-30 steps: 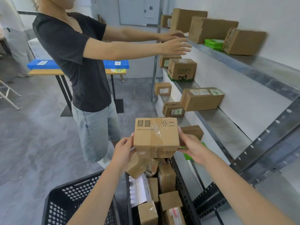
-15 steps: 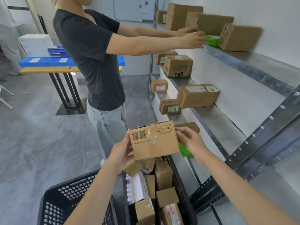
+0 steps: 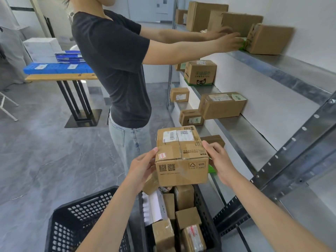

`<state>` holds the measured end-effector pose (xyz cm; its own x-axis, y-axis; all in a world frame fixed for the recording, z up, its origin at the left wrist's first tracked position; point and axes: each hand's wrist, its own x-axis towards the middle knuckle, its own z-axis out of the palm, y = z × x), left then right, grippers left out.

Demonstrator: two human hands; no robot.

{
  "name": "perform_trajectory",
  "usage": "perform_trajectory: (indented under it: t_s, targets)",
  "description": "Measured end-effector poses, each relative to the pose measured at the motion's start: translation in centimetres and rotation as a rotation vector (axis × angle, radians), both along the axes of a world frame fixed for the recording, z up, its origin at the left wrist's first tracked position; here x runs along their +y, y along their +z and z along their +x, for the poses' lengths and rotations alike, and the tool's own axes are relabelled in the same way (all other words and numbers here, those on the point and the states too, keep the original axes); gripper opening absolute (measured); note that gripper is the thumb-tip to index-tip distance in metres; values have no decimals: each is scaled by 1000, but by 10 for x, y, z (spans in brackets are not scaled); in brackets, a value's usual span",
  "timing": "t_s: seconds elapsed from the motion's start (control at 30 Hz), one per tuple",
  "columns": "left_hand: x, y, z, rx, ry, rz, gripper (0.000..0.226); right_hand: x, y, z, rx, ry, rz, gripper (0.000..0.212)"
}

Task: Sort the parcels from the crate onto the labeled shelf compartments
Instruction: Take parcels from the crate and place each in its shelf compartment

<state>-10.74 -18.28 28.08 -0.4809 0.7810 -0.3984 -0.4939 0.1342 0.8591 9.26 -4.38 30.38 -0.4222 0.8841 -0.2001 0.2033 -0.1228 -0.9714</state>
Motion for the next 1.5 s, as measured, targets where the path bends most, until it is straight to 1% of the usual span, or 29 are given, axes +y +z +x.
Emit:
perform_trajectory:
  t_s: [0.07,0.1,0.2,0.33,0.4,0.6,0.67,0.73,0.77,0.8,0.93,1.13,1.23,1.3,1.33,1.37,1.43,1.47,1.5]
  targets:
    - [-1,0,0,16,-3,19,32,-1,-1,2,-3,21,-7,21]
    - [-2,0,0,22,-4,31,31,-3,-1,2,-6,35,-3,22]
    - [-2,-1,-1,24,-1,65,32,-7,-4,4,-10,41,16,39]
    - [-6,0,3,32,1,87,27,-9,-5,5,-7,30,33,48]
    - [-8,-4,6,41,10,89,27,-9,-5,6,7,28,41,49]
    - [-13,-9,15,82,1,96,30,-4,-2,6,32,3,75,43]
    - [-15,-6,17,107,-1,82,30,-5,-1,4,16,-2,69,51]
    - [-16,-3,18,120,5,70,30,-4,2,2,-21,6,76,73]
    - [-17,-1,18,119,7,66,30,-3,3,1,-36,11,84,79]
    - [-17,0,17,114,4,67,30,-2,4,-1,-41,14,98,78]
    - [-21,6,16,78,-32,115,34,3,9,-3,-38,41,97,64]
    - [-26,5,13,93,-111,132,41,9,15,2,-40,26,87,44]
    - [-23,7,17,118,-62,138,39,10,15,5,-25,11,76,39]
    - [-20,5,20,161,-15,129,35,14,13,10,-82,-4,120,39]
    - [-18,3,20,169,18,120,37,15,13,12,-133,-4,162,37]
    - [-16,2,21,172,62,107,46,16,11,15,-174,-4,197,32]
    - [-13,-3,20,168,158,54,76,16,9,20,-217,-2,255,18]
    - [-11,-5,20,163,203,30,88,14,9,21,-216,9,260,15]
    - [-10,-6,20,160,241,15,94,12,9,21,-214,26,253,14]
